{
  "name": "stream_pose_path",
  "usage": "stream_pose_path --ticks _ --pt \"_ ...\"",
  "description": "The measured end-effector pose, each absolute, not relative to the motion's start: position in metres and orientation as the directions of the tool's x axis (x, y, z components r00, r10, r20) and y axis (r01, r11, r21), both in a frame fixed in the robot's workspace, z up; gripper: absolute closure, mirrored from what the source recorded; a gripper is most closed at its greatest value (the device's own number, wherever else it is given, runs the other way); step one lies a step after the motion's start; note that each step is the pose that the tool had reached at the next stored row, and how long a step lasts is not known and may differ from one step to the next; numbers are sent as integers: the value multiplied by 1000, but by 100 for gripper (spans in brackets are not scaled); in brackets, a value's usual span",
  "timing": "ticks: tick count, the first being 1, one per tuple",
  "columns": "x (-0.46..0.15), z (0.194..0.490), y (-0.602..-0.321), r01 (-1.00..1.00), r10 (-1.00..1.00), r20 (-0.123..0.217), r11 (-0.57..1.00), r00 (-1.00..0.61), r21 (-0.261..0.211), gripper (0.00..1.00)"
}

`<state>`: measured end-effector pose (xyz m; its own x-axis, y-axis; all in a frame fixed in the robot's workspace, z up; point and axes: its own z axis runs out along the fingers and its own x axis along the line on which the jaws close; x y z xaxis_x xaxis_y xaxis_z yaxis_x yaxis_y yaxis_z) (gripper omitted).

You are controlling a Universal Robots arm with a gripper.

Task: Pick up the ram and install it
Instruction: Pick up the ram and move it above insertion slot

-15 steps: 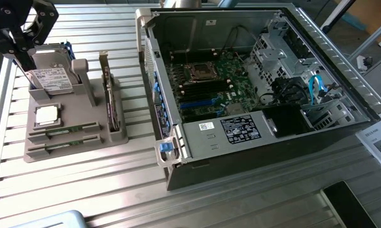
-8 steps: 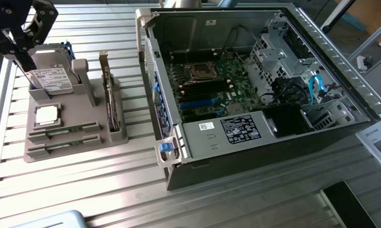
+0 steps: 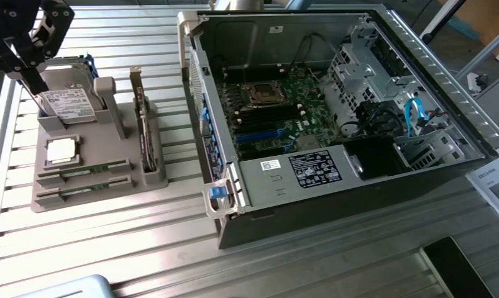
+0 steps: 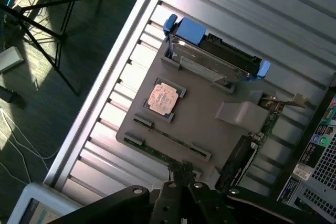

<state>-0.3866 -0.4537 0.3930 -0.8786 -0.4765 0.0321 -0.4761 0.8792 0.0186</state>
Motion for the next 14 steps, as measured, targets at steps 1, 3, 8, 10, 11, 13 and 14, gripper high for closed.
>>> stream_pose_path --ticks 1,3,8,10,11,13,14 --pt "-387 393 -454 -487 -488 32 873 -872 19 89" --pt "-387 393 -454 -504 -504 32 864 -863 19 89" --pt "-387 393 -454 -557 -558 32 830 -829 19 89" --pt "-387 393 -454 -584 -585 32 811 -811 19 89" --pt "-387 393 -454 -595 -596 32 803 -803 19 89" --pt "-387 393 -455 -613 -613 32 790 -789 19 89" --pt "-387 393 -455 -621 -621 32 784 -783 19 89"
